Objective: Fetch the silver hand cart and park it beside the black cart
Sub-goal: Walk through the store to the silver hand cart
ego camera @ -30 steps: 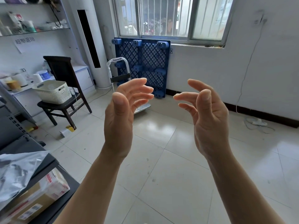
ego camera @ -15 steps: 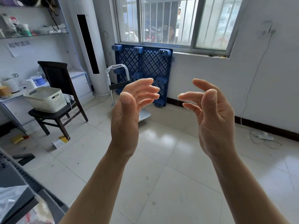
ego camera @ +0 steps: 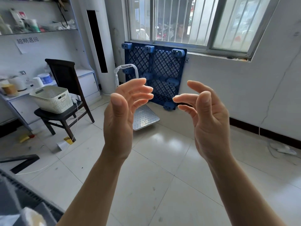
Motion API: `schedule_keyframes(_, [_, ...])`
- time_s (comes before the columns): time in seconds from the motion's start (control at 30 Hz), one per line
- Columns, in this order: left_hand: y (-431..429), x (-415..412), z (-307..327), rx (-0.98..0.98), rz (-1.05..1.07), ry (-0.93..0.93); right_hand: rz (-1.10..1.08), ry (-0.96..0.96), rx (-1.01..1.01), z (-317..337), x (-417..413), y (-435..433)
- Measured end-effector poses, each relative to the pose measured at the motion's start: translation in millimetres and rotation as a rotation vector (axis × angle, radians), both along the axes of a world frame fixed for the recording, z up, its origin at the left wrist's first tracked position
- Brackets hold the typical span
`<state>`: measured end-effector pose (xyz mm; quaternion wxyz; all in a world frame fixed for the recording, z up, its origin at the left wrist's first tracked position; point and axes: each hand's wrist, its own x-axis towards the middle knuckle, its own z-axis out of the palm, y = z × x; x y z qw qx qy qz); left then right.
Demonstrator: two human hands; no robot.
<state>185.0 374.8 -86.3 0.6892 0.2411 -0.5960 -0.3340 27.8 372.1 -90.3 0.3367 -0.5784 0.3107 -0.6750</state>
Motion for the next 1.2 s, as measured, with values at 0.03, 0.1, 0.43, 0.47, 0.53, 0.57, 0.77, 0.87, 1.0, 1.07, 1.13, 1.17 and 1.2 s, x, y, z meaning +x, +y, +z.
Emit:
schedule_keyframes(0.03, [-7, 1, -1, 0.003, 0.009, -0.002, 0.009, -0.001, 0.006, -1, 1, -8])
schedule_keyframes(0.1, [-20, 3, -3, 0.005, 0.034, -0.008, 0.026, -0.007, 0.010, -3, 3, -26])
schedule_keyframes(0.43, [-95, -2, -3, 0.015, 0.141, -0.005, 0.159, -0.039, 0.013, -7, 2, -125])
schedule_keyframes(0.47, [-104, -5, -2, 0.017, 0.154, -0.009, 0.169, -0.039, 0.017, -7, 0, -136])
schedule_keyframes(0.53, [-121, -10, -2, 0.019, 0.173, -0.014, 0.192, -0.029, 0.023, -6, -4, -158])
schedule_keyframes(0.57, [-130, -13, -2, 0.019, 0.183, -0.013, 0.205, -0.023, 0.023, -5, -6, -168])
schedule_keyframes(0.77, [-175, -35, 0, 0.031, 0.239, -0.012, 0.273, -0.024, 0.022, -2, -21, -223])
schedule_keyframes(0.87, [-195, -43, 0, 0.027, 0.259, -0.016, 0.285, -0.030, 0.024, -5, -29, -244])
schedule_keyframes(1.0, [-218, -51, 1, 0.020, 0.273, -0.024, 0.303, -0.037, 0.021, -6, -37, -269])
schedule_keyframes(1.07, [-230, -53, 1, 0.022, 0.277, -0.028, 0.305, -0.043, 0.023, -6, -40, -282])
schedule_keyframes(1.13, [-241, -53, 0, 0.020, 0.284, -0.032, 0.307, -0.046, 0.024, -8, -41, -293])
schedule_keyframes(1.17, [-247, -52, 0, 0.022, 0.283, -0.034, 0.308, -0.047, 0.027, -9, -41, -300])
schedule_keyframes(1.2, [-254, -52, -1, 0.024, 0.282, -0.036, 0.308, -0.046, 0.030, -10, -40, -306])
